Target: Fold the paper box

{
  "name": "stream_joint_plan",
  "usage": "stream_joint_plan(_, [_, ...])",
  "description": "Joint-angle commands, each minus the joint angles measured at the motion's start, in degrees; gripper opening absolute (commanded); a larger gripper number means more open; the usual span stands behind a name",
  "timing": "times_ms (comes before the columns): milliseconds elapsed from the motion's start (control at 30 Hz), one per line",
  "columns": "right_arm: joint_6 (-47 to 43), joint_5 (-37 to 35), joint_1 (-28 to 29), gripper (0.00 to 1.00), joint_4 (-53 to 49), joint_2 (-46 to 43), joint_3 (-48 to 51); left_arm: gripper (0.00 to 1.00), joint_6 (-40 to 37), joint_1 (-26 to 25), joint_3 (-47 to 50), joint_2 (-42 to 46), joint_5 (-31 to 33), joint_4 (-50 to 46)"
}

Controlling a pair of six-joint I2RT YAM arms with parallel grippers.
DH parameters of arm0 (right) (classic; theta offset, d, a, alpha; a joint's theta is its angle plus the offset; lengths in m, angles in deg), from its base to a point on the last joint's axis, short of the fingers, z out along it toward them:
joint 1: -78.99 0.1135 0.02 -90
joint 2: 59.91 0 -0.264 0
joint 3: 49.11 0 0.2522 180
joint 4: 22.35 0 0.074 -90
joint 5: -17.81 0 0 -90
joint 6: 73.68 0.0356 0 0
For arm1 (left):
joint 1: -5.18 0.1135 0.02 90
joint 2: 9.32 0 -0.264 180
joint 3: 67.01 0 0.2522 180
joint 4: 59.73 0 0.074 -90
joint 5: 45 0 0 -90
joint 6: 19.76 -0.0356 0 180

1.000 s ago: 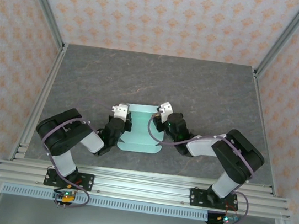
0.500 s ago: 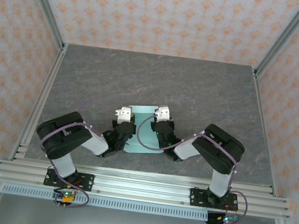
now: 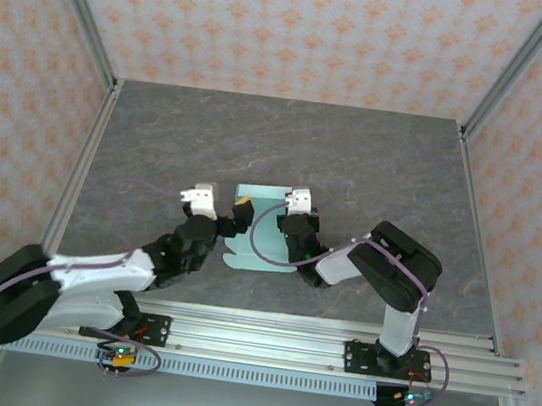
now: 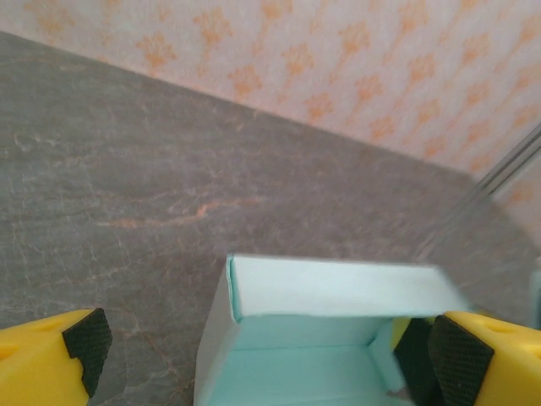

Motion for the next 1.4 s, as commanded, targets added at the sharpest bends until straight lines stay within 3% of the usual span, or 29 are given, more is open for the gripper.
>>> stream_joint_plan(0, [-0.36,7.44,-0.73,0.12,-0.70,1.06,0.68,1.00,7.78,5.64,-2.53,7.95,-1.92,-21.68])
stream_joint_plan(67, [-0.66,12.23,-1.22,0.12,-0.01,1.30,0.73,1.00,8.70,11.38,-5.55,8.93,-7.19,-28.69])
stream_joint_plan(200, [-3.13,22.57,-1.55,0.12,0.76,2.49,-0.30,1.00,7.06,17.62,-6.41,5.50,-17.33,-27.89])
stream_joint_plan(367, [-6.27,28.20,-1.55,0.14,0.89,3.36,-1.49,1.00,5.33,19.36,-9.10,-3.83,-28.44,-23.62])
stream_joint_plan(567, [-10.03,28.88,-1.64,0.19,1.13,5.09,-2.37,0.96,4.96,19.39,-10.41,-12.57,-32.39,-19.88])
stream_joint_plan(733, [-9.07,24.96,-1.73,0.24,4.09,6.28,-1.23,0.94,4.45,19.27,-10.50,-15.89,-33.28,-19.72])
stream_joint_plan(900, [-6.07,16.13,-1.73,0.32,7.34,6.93,0.28,0.93,5.02,19.26,-10.05,-16.85,-32.56,-19.34])
stream_joint_plan(1033, [-2.74,11.46,-1.64,0.31,6.09,7.95,-1.10,0.92,5.10,18.62,-9.36,-16.13,-31.79,-18.81])
stream_joint_plan(1267, [2.75,-8.81,1.19,0.25,4.68,10.31,-4.27,0.91,5.12,16.25,-9.47,-17.10,-30.32,-18.51])
stream_joint_plan(1367, [3.11,-11.70,1.53,0.26,5.38,10.78,-4.49,0.91,5.79,15.08,-9.70,-18.41,-29.38,-18.25])
